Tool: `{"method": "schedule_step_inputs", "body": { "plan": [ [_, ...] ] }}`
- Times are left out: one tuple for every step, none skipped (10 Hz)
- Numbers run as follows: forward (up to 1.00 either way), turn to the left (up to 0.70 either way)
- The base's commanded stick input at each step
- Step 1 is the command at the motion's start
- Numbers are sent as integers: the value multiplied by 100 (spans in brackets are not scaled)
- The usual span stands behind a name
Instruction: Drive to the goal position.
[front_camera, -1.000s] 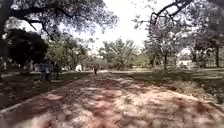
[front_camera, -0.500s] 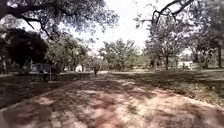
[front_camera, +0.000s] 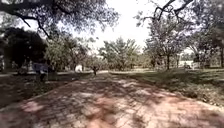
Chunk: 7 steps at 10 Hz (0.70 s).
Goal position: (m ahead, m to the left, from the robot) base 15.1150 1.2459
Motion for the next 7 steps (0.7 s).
{"method": "schedule_step_inputs", "body": {
  "plan": [
    [70,0],
    [70,0],
    [70,0],
    [70,0],
    [70,0],
    [70,0],
    [70,0]
  ]
}}
